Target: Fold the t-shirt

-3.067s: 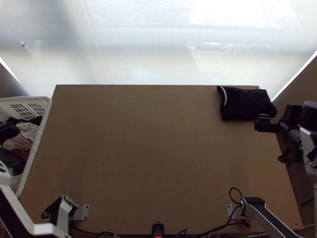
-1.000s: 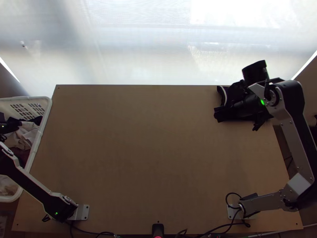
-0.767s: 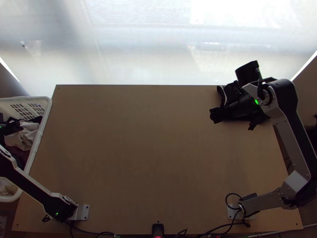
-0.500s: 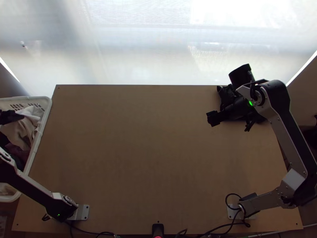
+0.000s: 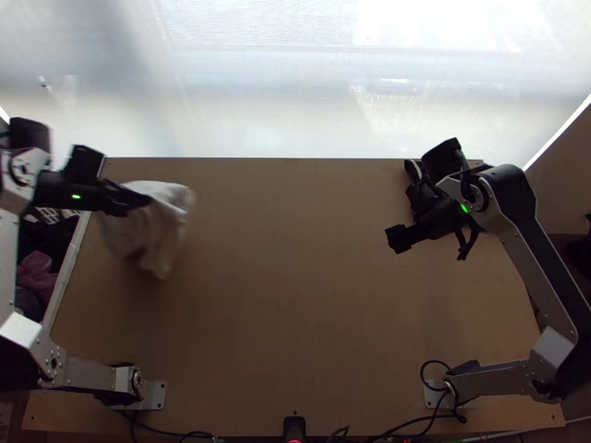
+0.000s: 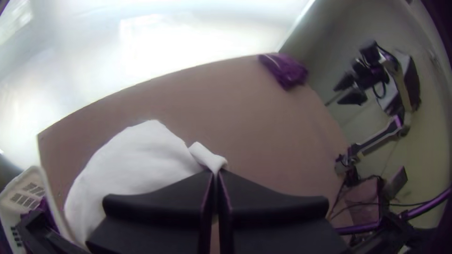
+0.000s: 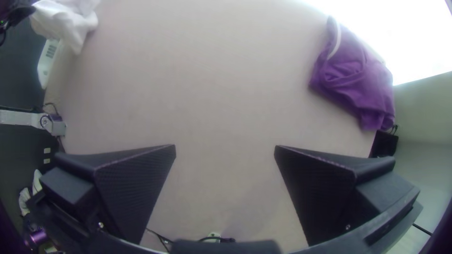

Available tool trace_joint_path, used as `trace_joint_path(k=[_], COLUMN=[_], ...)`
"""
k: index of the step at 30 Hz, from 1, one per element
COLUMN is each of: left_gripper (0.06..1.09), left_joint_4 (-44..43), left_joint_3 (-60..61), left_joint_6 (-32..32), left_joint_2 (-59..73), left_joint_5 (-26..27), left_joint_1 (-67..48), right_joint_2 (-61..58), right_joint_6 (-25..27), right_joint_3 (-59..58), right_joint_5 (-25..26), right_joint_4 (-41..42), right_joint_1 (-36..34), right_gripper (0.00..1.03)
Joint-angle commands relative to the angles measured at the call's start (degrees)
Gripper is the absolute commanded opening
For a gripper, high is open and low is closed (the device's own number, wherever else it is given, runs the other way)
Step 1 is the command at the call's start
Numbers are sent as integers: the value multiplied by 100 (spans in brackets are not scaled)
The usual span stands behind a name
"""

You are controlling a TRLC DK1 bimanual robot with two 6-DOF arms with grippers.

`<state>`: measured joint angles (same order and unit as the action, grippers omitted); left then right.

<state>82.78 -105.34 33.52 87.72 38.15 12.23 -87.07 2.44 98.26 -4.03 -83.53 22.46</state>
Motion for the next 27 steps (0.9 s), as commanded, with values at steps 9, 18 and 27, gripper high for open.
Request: trace_joint_path(k=[9,18,27], left_gripper=[10,44,104], left_joint_4=[-1247,-1783,-1845], left_joint_3=[-31,-2430,-2219], left_joint_6=[-1409,-2200,-2253], left_joint_2=[711,2645,2109], left_joint_5=[-660,-704,-853], left_joint_1=[-5363,-6303,-6426], right_joint_2=[1174,1790,1649], right_joint_6=[161,310,284], right_joint_3=[-1529,-2461,-2663], right_joint_5=[-1,-10,-19], right_joint_4=[-6,38,311], right_joint_1=[-1050,-1631,-1455], right_gripper=[98,98,98])
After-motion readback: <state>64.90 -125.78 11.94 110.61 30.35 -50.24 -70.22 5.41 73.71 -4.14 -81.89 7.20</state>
